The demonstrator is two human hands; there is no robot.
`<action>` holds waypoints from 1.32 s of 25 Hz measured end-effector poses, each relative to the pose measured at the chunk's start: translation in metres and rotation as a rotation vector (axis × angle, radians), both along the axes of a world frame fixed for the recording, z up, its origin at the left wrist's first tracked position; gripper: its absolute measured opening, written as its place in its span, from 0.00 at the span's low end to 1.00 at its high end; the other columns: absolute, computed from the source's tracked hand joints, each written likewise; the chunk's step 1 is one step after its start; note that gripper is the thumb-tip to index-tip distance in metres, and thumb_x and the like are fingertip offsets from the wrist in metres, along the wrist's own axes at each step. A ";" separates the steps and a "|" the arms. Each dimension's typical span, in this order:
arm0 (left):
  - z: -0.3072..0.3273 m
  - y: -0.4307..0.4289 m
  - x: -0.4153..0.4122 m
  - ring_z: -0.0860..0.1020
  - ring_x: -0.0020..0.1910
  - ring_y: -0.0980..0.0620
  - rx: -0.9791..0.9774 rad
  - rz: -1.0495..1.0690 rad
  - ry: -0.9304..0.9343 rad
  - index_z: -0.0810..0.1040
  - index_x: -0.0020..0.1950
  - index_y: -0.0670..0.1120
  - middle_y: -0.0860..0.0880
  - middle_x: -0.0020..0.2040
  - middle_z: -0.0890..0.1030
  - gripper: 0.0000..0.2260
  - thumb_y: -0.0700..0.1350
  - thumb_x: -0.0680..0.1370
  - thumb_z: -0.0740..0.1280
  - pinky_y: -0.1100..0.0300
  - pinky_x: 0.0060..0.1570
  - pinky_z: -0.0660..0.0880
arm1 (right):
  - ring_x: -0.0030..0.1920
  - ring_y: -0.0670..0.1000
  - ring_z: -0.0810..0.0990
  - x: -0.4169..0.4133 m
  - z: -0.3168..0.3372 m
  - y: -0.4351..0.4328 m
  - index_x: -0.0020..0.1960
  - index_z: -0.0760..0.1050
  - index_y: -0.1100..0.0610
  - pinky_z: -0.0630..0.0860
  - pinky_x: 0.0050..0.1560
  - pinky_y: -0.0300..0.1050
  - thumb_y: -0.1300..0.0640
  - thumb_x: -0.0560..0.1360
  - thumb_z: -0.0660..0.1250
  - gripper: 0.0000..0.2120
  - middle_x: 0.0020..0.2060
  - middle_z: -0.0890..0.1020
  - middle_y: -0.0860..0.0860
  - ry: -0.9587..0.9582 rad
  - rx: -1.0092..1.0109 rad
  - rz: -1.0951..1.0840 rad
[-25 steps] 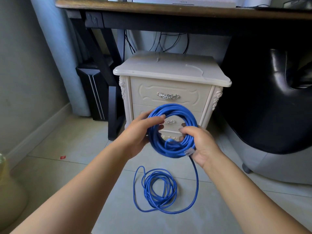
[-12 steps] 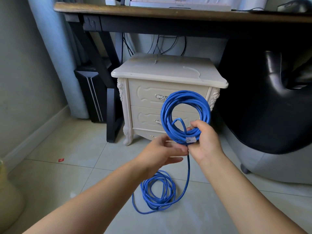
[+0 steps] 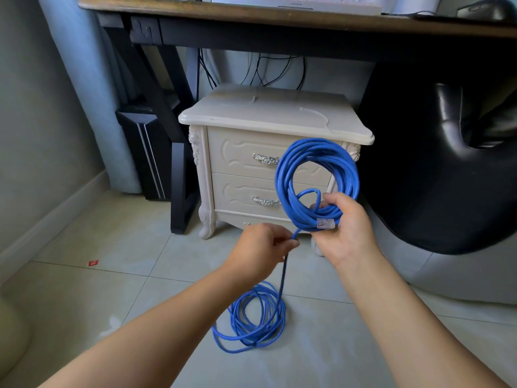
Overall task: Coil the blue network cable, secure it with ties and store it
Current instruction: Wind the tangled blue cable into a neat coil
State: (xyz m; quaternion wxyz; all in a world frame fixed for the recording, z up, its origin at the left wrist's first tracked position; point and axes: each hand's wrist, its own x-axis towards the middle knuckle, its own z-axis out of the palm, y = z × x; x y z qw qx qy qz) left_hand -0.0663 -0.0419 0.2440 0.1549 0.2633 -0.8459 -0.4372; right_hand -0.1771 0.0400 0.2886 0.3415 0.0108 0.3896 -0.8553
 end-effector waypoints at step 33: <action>0.041 -0.002 0.022 0.83 0.53 0.45 0.834 -0.021 0.427 0.77 0.62 0.40 0.41 0.57 0.83 0.13 0.41 0.78 0.68 0.55 0.55 0.80 | 0.37 0.46 0.80 0.024 0.001 0.005 0.50 0.69 0.58 0.76 0.47 0.49 0.66 0.72 0.64 0.09 0.32 0.77 0.41 0.777 0.204 -0.248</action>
